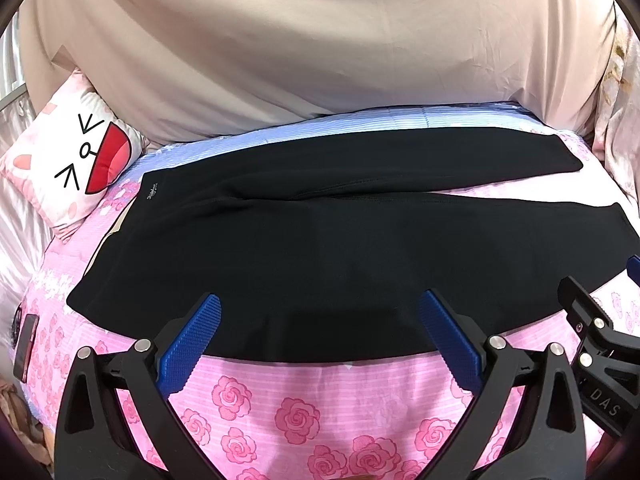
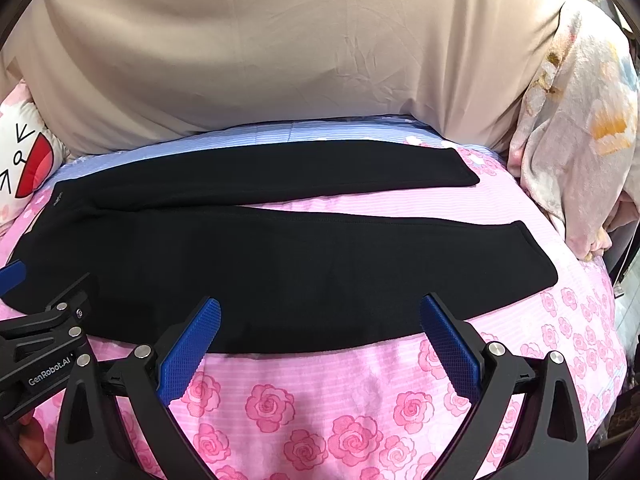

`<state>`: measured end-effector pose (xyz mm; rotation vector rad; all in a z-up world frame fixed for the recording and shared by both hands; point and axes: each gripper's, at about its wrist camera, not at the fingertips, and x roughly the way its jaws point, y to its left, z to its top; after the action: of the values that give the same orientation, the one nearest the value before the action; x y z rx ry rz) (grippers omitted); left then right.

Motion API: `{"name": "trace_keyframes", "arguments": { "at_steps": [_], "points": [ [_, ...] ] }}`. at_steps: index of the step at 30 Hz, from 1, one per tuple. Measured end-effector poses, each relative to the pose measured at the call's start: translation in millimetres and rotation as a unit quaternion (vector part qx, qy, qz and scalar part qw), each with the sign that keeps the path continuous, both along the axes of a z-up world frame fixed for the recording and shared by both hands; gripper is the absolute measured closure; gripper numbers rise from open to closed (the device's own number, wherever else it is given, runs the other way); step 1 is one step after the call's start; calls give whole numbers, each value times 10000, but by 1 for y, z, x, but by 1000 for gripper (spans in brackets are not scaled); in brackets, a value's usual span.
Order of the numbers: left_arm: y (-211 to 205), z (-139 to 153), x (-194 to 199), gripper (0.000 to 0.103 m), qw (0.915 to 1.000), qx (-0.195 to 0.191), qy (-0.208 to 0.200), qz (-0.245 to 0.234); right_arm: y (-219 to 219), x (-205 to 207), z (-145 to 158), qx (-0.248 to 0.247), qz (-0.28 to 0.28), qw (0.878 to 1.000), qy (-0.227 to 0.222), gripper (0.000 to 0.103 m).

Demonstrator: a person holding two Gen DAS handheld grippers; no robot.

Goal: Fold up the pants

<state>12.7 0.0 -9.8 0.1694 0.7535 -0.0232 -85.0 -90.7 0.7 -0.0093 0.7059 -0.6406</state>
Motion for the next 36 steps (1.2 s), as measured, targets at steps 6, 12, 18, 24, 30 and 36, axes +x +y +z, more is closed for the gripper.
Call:
{"name": "trace_keyframes", "arguments": {
  "at_steps": [6, 12, 18, 24, 30, 36],
  "points": [
    [0, 0, 0, 5, 10000, 27, -7, -28, 0, 0, 1, 5, -10, 10000, 6, 6],
    [-1, 0, -1, 5, 10000, 31, 8, -93, 0, 1, 2, -7, -5, 10000, 0, 6],
    [-4, -2, 0, 5, 9999, 65, 95, -129, 0, 1, 2, 23, 3, 10000, -33, 6],
    [-4, 0, 2, 5, 9999, 50, 88, -131, -1, 3, 1, 27, -35, 10000, -46, 6],
    [-3, 0, 6, 5, 9999, 45, 64, -100, -2, 4, -1, 19, 3, 10000, -37, 6],
    [-4, -1, 10, 5, 9999, 104, 56, -80, -4, 8, -4, 61, 14, 10000, 15, 6]
  ]
}}
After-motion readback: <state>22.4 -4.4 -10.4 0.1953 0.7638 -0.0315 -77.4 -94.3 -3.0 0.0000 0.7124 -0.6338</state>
